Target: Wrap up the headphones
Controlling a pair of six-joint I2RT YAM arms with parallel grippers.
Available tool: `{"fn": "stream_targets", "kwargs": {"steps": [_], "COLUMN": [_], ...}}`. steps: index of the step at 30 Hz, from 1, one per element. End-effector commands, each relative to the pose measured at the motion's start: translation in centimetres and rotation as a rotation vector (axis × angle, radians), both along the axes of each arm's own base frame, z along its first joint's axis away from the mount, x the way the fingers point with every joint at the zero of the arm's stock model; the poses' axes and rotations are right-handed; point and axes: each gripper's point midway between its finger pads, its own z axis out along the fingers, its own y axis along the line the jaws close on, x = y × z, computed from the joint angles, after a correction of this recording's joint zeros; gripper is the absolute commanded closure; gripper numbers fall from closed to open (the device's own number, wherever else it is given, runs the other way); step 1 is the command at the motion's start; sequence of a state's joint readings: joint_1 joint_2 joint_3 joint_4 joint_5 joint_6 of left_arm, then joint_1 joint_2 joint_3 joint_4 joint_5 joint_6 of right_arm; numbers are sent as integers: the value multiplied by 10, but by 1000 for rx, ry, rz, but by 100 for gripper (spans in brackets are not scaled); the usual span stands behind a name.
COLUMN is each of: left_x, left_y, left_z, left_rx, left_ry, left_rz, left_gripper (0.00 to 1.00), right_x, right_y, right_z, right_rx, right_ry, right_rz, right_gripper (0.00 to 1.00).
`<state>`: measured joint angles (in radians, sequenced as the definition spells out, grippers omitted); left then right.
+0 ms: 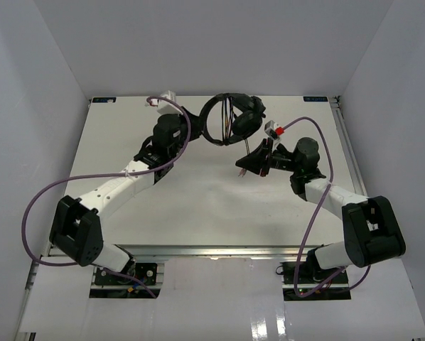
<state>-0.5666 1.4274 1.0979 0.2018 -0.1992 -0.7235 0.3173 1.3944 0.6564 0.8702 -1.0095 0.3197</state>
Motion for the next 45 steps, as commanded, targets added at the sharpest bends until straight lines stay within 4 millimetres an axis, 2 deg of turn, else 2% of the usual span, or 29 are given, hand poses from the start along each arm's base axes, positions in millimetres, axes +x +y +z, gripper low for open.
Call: {"fn": "stream_targets", "kwargs": {"steps": [1, 3, 7, 12, 15, 16, 19, 23, 32, 33, 34, 35, 36, 37, 38, 39, 40, 42, 43, 44, 45], "left_x": [18, 22, 28, 38, 41, 42, 38, 31, 24, 22, 21, 19, 20, 18, 17, 18, 15, 13, 11, 7, 3], "left_y": [14, 13, 12, 2, 0, -2, -1, -1, 0, 0, 0, 0, -5, -6, -9, -15, -15, -19, -19, -21, -23], "left_z": [-7, -46, -95, -142, -168, -175, -202, -220, -235, -238, -239, -241, -240, -239, -236, -230, -224, -212, -204, -190, -178], "left_rx": [-71, -29, -32, 42, 153, 166, 248, 304, 340, 343, 343, 343, 346, 349, 342, 317, 320, 325, 320, 327, 334], "left_ry": [160, 286, 413, 520, 540, 547, 564, 572, 575, 580, 584, 587, 576, 569, 556, 538, 521, 484, 464, 426, 384], "left_rz": [239, 288, 386, 439, 468, 466, 483, 492, 476, 473, 467, 457, 420, 392, 368, 336, 306, 259, 240, 190, 133], "left_gripper": [100, 100, 100, 100, 100, 100, 100, 100, 100, 97, 90, 77, 65, 40, 25, 17, 9, 3, 2, 2, 2], "right_x": [-2, -2, 10, 35, 37, 39, 40, 41, 40, 40, 40, 38, 34, 33, 32, 28, 27, 22, 27, 28, 29], "right_y": [7, 9, 13, 11, 11, 10, 10, 10, 8, 8, 7, 6, 5, 4, 3, 0, -2, -9, -13, -25, -36], "right_z": [-16, -33, -55, -95, -128, -129, -149, -156, -168, -167, -167, -168, -167, -165, -160, -159, -155, -158, -156, -160, -164], "right_rx": [6, -4, -26, -102, -156, -159, -195, -213, -264, -269, -277, -288, -296, -306, -310, -323, -339, -386, -407, -466, -516], "right_ry": [40, 82, 133, 192, 262, 258, 309, 329, 340, 335, 327, 321, 322, 302, 276, 291, 254, 260, 234, 253, 271], "right_rz": [-12, -21, -54, -145, -151, -156, -153, -150, -141, -135, -130, -121, -110, -99, -94, -88, -82, -79, -92, -124, -156], "right_gripper": [92, 92, 92, 92, 92, 92, 92, 91, 85, 84, 82, 78, 66, 59, 51, 39, 31, 16, 13, 5, 2]}}
